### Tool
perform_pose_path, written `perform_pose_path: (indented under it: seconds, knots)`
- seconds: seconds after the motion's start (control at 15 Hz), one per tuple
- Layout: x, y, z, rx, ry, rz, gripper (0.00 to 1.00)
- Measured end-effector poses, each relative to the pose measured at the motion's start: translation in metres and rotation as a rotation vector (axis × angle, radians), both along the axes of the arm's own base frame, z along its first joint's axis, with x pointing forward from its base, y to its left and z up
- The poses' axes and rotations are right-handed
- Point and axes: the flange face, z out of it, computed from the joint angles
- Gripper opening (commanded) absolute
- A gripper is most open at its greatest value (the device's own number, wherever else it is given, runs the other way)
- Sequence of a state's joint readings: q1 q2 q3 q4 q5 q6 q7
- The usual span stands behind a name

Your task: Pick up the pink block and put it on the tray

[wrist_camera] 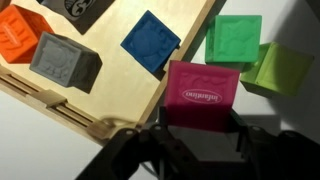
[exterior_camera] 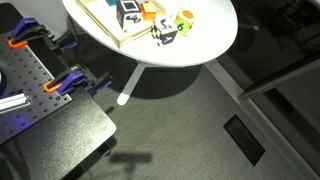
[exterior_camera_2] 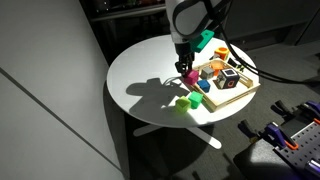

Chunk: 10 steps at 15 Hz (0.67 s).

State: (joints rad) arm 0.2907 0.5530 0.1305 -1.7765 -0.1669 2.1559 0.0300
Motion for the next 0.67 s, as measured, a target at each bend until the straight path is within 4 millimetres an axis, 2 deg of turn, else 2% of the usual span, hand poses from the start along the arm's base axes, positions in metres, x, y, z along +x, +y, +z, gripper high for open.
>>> perform_pose_path:
  seconds: [0.67]
  knots:
    - [-0.024,-0.087,-0.004,0.014,-0.065,-0.113,0.32]
